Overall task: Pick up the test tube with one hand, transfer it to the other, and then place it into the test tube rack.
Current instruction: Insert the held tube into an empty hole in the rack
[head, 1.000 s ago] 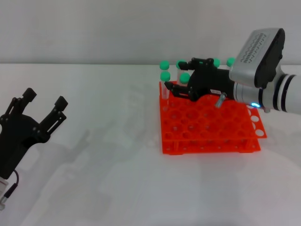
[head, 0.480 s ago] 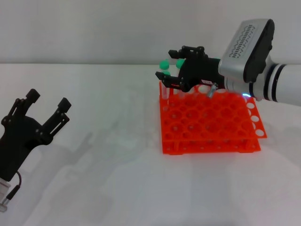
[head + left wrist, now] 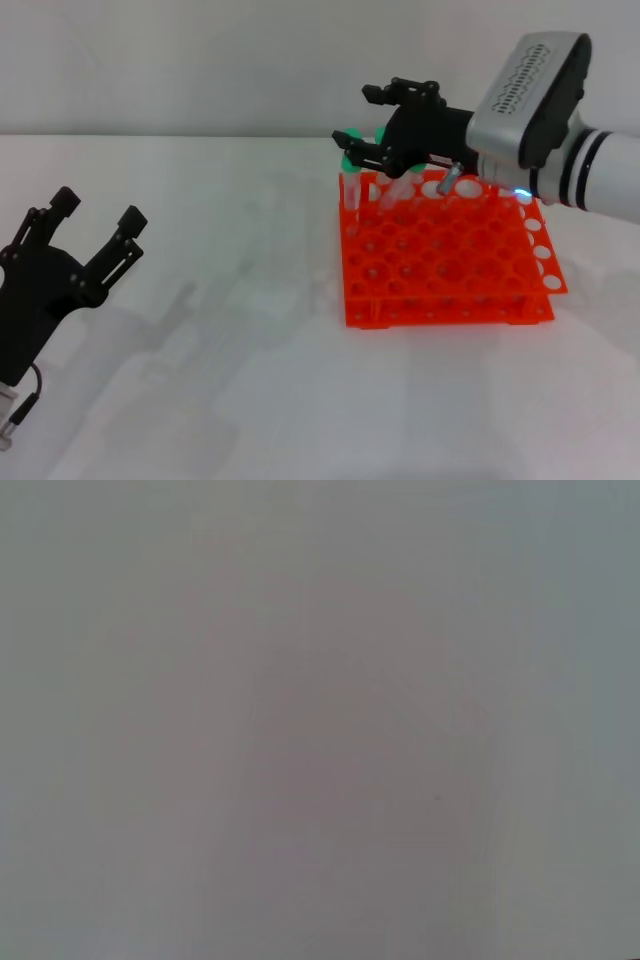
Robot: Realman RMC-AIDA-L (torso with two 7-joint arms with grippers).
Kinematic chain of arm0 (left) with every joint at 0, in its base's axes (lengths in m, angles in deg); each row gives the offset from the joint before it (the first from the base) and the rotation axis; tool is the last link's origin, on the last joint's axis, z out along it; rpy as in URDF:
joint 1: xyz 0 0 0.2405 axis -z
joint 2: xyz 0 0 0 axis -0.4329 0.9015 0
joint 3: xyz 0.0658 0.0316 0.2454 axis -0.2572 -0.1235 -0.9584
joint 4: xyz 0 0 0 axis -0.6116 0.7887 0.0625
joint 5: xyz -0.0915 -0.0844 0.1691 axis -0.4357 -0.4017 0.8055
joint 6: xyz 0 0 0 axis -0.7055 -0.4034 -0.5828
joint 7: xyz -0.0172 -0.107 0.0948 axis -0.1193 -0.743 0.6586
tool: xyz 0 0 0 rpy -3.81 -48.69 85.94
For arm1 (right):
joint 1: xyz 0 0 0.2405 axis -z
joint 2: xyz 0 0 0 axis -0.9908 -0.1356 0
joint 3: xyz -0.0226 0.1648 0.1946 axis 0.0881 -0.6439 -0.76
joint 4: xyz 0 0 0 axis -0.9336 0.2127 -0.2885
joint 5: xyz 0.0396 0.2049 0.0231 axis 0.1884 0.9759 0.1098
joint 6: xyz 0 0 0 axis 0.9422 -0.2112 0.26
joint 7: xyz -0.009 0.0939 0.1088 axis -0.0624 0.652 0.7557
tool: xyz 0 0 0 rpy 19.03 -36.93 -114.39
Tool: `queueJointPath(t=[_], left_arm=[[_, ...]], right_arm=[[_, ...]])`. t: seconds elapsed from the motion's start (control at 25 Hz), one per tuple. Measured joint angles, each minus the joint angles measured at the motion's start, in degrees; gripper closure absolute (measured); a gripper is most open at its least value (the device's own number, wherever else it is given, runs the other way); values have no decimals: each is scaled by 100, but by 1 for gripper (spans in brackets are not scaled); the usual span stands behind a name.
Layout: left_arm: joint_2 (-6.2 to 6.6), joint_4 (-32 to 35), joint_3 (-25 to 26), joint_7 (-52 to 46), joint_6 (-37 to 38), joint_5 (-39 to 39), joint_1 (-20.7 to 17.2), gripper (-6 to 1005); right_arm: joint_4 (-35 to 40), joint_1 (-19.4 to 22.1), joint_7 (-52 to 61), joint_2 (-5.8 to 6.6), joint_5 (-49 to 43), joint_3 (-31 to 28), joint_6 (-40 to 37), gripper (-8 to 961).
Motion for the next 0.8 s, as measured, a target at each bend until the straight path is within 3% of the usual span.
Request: queueJointPath(t=[0.24,0.4,0.64,0.8], left_arm=[[21,-16,32,0,-10,-2,18,106],[30,-16,42,0,-30,-15,31,106],[33,-18,120,0,-39,-26,31,106],[32,-22,119,0,-43,-26,49,106]], right_arm=[[140,124,81,28,161,-50,4,302],[412,484,470,104,119,-71,4,303],[846,1035,1427,334,-245,-53,-359,304],[832,1133,1976,470,-490,-85,-855,304]])
